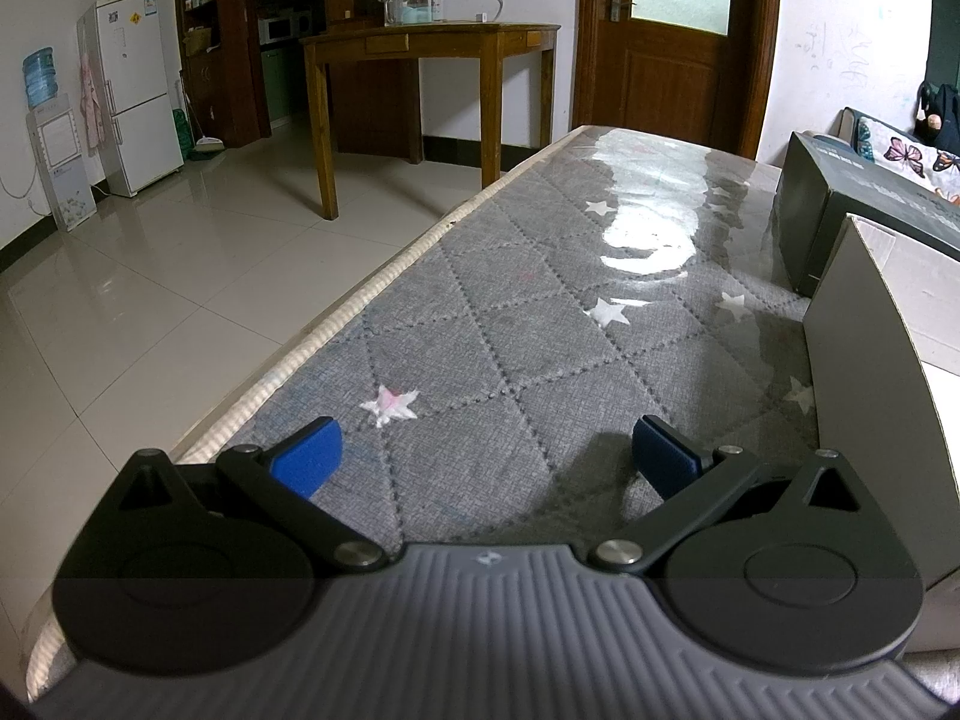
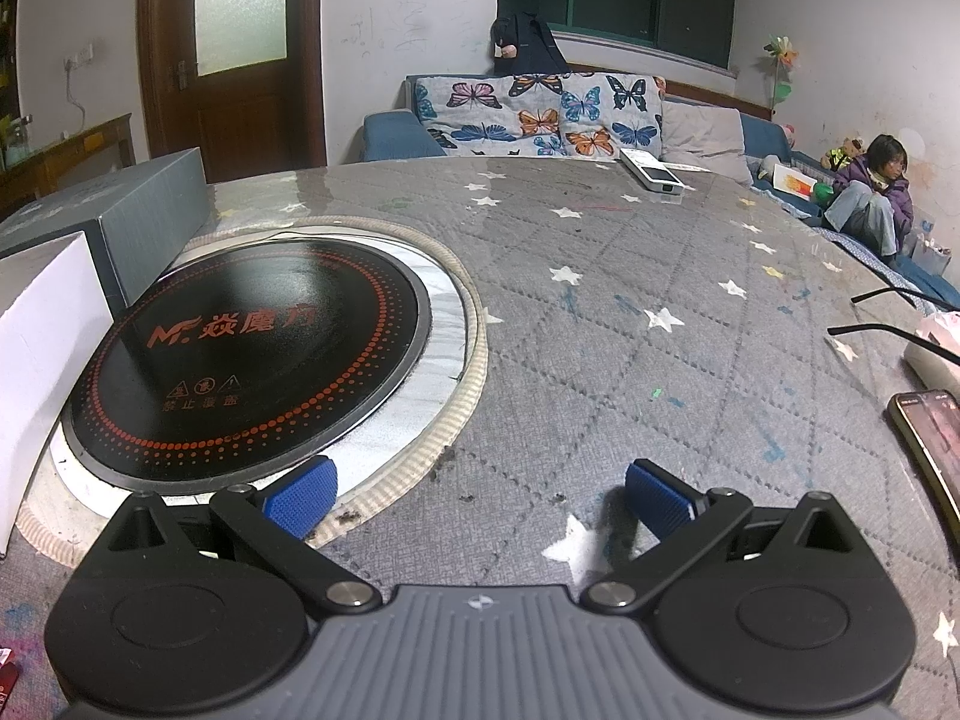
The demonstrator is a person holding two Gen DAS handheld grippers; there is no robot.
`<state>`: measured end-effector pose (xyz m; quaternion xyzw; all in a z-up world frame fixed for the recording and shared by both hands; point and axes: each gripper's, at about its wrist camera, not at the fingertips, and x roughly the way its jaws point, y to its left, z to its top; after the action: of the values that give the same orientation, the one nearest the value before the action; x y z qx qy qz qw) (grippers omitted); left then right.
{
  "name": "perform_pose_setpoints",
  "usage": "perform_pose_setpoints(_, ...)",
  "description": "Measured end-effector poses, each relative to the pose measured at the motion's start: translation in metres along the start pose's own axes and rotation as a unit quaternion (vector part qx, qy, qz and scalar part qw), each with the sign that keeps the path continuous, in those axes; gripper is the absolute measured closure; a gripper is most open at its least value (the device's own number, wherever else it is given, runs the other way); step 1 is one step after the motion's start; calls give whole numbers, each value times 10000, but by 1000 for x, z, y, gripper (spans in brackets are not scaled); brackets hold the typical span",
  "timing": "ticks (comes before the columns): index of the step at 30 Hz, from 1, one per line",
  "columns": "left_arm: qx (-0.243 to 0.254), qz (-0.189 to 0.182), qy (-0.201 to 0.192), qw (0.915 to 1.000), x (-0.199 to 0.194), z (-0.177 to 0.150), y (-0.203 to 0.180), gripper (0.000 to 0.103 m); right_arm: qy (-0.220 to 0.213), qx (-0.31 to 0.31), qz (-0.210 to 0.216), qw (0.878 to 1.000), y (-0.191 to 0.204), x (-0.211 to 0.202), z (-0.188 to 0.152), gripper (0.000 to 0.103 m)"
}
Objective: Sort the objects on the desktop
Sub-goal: 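Move the left gripper toward the toys beside the white box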
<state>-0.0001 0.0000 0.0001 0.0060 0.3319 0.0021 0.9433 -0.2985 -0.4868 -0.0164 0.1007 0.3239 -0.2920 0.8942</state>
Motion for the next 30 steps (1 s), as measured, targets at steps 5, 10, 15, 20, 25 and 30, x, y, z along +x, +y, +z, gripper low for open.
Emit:
perform_pose_setpoints(5,73,47,4,10000,-4,1,0,0,2,-152,188,9997,14,-10,-2,0)
perform_pose_setpoints(10,142,88,-7,9999,-9,2,1,0,84,-922,409,9949,46,-30,-1,0)
perform_pose_setpoints(15,254,-3,-161,9995,-46,-3,17,0,184,-1169,881,9891,63,-42,2,0)
perform_pose_setpoints(20,411,-255,-37,9988,-76,-19,17,0,240,-1349,1294,9821,74,-55,5,0)
perform_pose_setpoints(25,537,-761,248,9953,-108,-36,13,0,258,-1495,1772,9724,83,-75,8,0)
perform_pose_setpoints(30,863,-1283,454,9869,-136,-46,1,0,237,-1661,2368,9570,92,-99,14,0)
